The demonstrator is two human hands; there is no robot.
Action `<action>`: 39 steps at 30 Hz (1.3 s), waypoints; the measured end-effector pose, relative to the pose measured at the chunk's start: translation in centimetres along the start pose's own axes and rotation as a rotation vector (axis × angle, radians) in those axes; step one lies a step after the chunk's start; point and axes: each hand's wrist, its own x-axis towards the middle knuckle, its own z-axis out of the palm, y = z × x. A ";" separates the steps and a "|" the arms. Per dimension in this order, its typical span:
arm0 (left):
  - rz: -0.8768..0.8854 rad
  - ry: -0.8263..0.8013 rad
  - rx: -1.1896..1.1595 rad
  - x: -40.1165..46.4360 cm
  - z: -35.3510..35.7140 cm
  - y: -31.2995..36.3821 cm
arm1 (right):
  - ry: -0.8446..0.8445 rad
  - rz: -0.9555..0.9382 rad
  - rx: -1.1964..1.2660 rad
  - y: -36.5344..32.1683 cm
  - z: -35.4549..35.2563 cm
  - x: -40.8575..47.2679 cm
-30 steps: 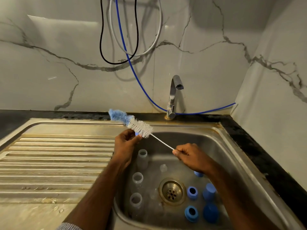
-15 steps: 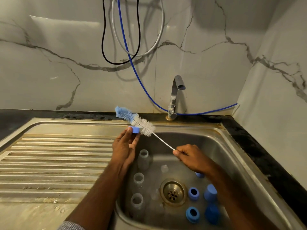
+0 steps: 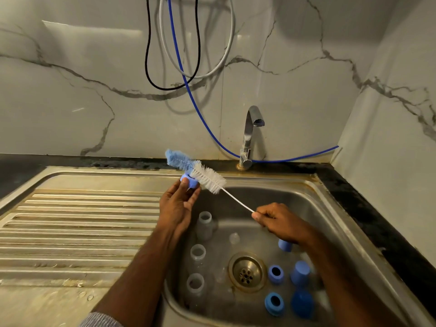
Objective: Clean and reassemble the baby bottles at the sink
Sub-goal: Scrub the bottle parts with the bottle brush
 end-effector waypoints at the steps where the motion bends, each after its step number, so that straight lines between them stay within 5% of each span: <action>1: 0.012 -0.008 0.041 0.0 -0.1 0.1 | -0.013 0.003 0.009 0.2 -0.2 -0.1; 6: 0.040 -0.175 0.344 -0.9 0.2 -1.6 | 0.084 -0.064 -0.022 -1.5 1.4 0.4; 14: 0.061 -0.008 0.183 -0.1 -0.5 -0.2 | 0.053 -0.050 -0.067 -0.5 -0.1 -0.1; 18: 0.048 -0.105 0.332 -1.1 0.5 -1.3 | 0.155 -0.076 -0.136 -1.6 1.5 0.6; 24: 0.045 -0.063 0.018 -0.4 0.0 0.0 | 0.074 -0.060 -0.062 -0.1 -0.1 0.2; 30: -0.094 -0.222 0.089 -1.3 0.7 -1.2 | 0.147 -0.038 -0.043 -1.0 1.4 0.7; 35: -0.024 -0.171 -0.061 -0.6 0.1 0.3 | 0.069 -0.048 0.017 0.5 0.2 0.4; 39: -0.028 -0.173 0.090 -1.0 0.4 -0.2 | 0.056 -0.047 0.002 0.4 0.6 0.5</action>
